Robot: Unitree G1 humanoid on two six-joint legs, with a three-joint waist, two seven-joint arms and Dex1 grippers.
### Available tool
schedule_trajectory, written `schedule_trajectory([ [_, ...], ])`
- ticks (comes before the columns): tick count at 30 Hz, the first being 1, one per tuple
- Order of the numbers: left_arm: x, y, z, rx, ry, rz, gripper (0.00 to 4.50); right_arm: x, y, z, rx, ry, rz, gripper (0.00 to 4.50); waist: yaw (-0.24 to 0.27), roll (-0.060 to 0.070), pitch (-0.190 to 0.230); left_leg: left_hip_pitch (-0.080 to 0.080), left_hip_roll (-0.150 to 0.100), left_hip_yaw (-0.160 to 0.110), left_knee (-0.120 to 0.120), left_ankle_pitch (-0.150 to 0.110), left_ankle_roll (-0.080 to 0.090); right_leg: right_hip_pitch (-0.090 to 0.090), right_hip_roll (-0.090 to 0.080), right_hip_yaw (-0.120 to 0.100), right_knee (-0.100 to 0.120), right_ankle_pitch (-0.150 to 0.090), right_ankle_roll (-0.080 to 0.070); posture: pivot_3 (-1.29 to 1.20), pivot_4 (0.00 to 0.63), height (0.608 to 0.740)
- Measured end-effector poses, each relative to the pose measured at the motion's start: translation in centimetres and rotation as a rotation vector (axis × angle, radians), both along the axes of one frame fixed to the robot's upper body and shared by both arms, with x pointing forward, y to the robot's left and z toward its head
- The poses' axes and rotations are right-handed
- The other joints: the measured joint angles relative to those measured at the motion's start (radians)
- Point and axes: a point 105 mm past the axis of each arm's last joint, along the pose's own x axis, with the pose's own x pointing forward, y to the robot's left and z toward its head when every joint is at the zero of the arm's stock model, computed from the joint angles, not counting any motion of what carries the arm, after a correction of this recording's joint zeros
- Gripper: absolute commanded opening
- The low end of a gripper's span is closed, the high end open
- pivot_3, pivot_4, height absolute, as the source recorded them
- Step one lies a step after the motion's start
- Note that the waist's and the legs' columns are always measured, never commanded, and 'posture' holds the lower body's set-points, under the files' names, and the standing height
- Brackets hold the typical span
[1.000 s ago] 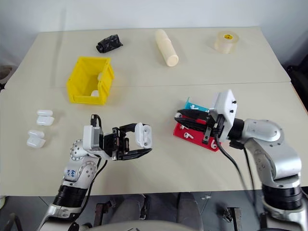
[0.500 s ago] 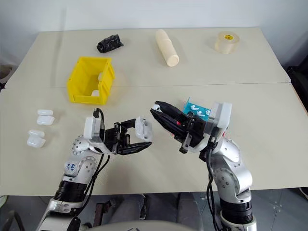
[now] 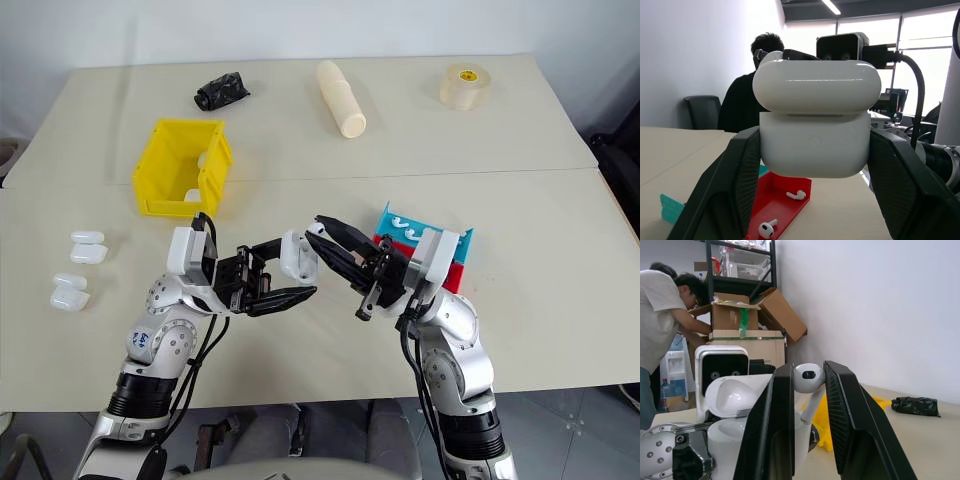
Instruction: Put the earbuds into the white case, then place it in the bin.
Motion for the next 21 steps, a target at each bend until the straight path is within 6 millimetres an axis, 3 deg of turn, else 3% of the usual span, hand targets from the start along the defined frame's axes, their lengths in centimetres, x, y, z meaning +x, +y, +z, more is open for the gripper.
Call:
schedule_trajectory([
  [10, 0.01, 0.07, 0.01, 0.004, 0.005, 0.000, 2.79, -0.28, 0.87, -0.18, -0.006, -0.007, 0.040, 0.49, 0.000, 0.000, 0.000, 0.000, 0.000, 0.000, 0.000, 0.000, 0.000, 0.000, 0.000, 0.000, 0.000, 0.000, 0.000, 0.00, 0.150, 0.740],
  [21, 0.22, -0.05, -0.12, 0.001, 0.036, 0.009, 2.79, -0.06, 0.38, -0.84, -0.056, -0.046, 0.034, 0.49, 0.000, 0.000, 0.000, 0.000, 0.000, 0.000, 0.000, 0.000, 0.000, 0.000, 0.000, 0.000, 0.000, 0.000, 0.000, 0.00, 0.150, 0.740],
])
